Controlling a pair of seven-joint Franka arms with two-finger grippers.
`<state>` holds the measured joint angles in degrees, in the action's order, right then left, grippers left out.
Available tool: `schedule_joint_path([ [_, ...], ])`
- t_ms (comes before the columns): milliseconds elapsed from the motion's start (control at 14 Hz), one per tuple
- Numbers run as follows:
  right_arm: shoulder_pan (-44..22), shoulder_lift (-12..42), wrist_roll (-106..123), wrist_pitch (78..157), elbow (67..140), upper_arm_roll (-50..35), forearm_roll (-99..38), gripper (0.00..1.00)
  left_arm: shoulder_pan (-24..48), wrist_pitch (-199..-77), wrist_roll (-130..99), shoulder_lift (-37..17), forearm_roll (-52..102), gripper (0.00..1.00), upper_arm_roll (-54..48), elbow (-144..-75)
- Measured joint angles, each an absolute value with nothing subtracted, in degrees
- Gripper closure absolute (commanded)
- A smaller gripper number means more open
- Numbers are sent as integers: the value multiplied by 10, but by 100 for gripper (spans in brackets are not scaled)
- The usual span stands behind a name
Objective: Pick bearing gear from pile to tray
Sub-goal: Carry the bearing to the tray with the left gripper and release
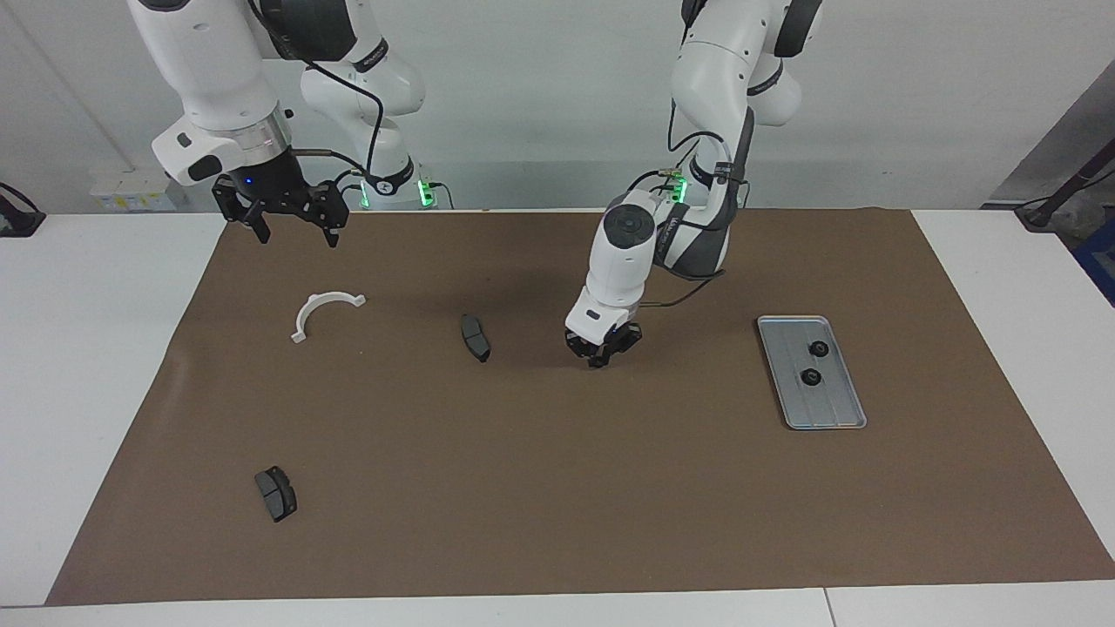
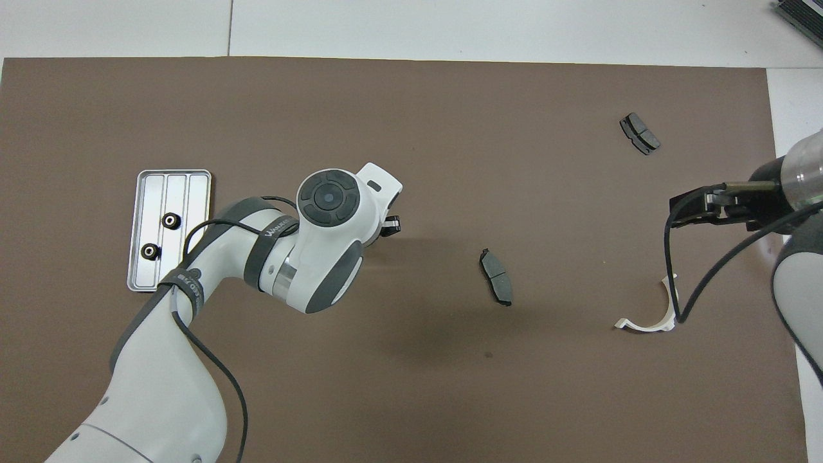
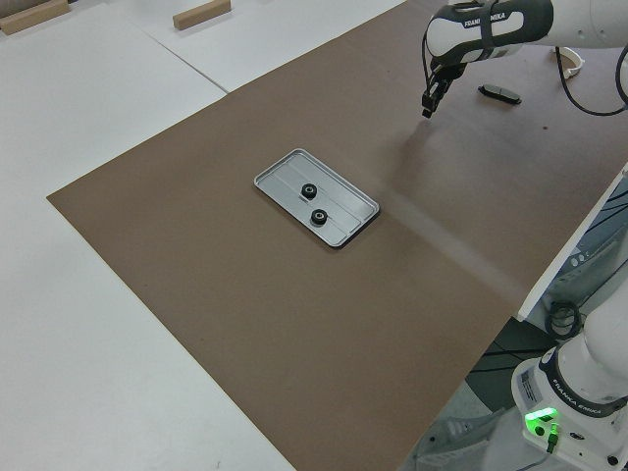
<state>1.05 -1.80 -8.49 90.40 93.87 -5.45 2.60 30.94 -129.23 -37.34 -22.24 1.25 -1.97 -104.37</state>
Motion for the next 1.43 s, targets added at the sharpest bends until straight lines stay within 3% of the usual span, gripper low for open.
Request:
schedule_joint_path([
  [430, 11, -18, -85, 904, 939, -55, 26, 0, 200, -1172, -201, -165, 13, 94, -17, -1045],
  [788, 11, -18, -85, 904, 939, -55, 26, 0, 90, -1165, -17, -107, 13, 94, -15, -1120],
  [1289, 11, -18, -85, 904, 939, -55, 26, 0, 7, -1271, 115, -66, 13, 94, -15, -1235],
  [1432, 11, -18, -85, 904, 939, -55, 26, 0, 3, -1298, 119, -59, 13, 86, -15, -1259],
])
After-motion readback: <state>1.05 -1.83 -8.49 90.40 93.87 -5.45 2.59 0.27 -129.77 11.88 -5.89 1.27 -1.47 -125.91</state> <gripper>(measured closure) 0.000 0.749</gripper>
